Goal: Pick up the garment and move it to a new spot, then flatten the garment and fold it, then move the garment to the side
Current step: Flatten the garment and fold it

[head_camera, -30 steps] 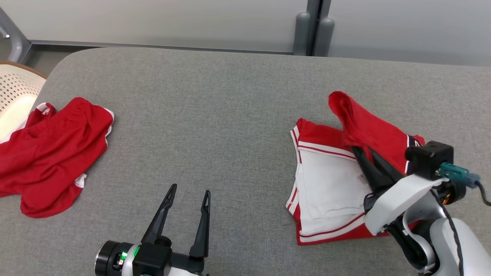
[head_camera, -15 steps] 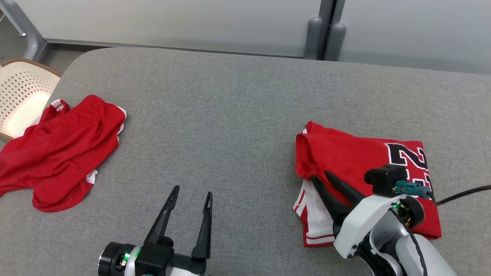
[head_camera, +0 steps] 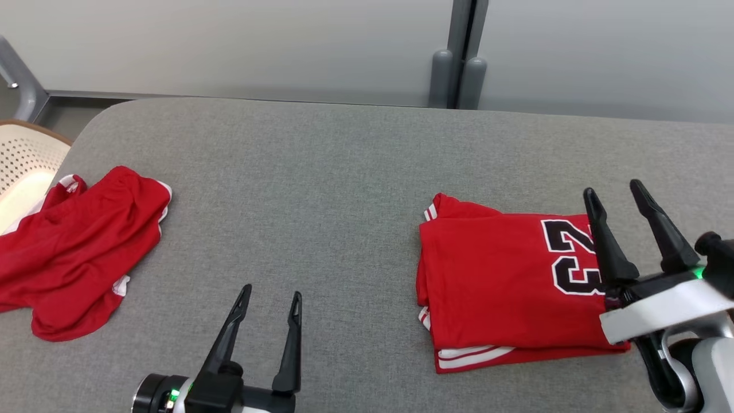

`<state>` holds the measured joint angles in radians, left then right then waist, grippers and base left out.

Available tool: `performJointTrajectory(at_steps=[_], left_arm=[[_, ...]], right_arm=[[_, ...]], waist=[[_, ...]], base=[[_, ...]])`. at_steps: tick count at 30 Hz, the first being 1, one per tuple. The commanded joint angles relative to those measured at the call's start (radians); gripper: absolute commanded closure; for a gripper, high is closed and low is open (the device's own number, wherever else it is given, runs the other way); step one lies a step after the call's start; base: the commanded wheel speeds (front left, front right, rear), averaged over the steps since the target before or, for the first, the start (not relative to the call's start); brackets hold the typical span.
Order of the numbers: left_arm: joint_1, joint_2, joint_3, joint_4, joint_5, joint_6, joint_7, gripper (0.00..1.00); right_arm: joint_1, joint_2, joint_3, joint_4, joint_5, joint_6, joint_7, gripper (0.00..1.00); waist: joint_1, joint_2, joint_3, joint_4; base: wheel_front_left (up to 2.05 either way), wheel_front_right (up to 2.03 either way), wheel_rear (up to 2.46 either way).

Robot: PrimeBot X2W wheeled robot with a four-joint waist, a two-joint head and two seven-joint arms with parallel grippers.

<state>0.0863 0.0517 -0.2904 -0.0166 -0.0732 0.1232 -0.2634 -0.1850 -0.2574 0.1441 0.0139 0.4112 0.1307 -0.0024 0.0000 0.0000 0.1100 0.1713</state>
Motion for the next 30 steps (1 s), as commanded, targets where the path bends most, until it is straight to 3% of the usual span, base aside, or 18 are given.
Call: performJointTrajectory(at_steps=[1,4,9,11,18,30], left_arm=[[0.014,0.003,0.018,-0.009,-0.012,0.010,-0.002,0.00],[0.027,0.002,0.038,-0.019,-0.024,0.015,-0.002,0.00],[0.062,0.001,0.080,-0.040,-0.045,0.025,-0.002,0.00],[0.075,0.001,0.097,-0.064,-0.058,0.022,-0.002,0.00],[0.124,0.000,0.150,-0.116,-0.037,0.018,-0.001,0.00],[0.170,0.000,0.165,-0.047,-0.022,0.040,-0.001,0.00]], right_arm=[[0.022,-0.022,-0.002,0.022,-0.048,0.000,-0.063,0.00],[0.040,-0.029,-0.007,0.068,-0.109,0.000,-0.142,0.00],[0.064,0.021,-0.019,0.164,-0.179,0.000,-0.256,0.00],[0.075,0.031,-0.002,0.183,-0.202,0.000,-0.262,0.00],[0.132,0.070,-0.019,0.083,-0.264,0.000,-0.264,0.00],[0.207,0.109,-0.005,0.113,-0.312,0.000,-0.264,0.00]], waist=[[0.0000,0.0000,-0.024,-0.026],[0.0000,0.0000,-0.043,-0.046],[0.0000,0.0000,-0.090,-0.107],[0.0000,0.0000,-0.109,-0.129],[0.0000,0.0000,-0.137,-0.181],[0.0000,0.0000,-0.163,-0.185]], base=[[0.00,0.00,0.00],[0.00,0.00,0.00],[0.00,0.00,0.00],[0.00,0.00,0.00],[0.00,0.00,0.00],[0.00,0.00,0.00]])
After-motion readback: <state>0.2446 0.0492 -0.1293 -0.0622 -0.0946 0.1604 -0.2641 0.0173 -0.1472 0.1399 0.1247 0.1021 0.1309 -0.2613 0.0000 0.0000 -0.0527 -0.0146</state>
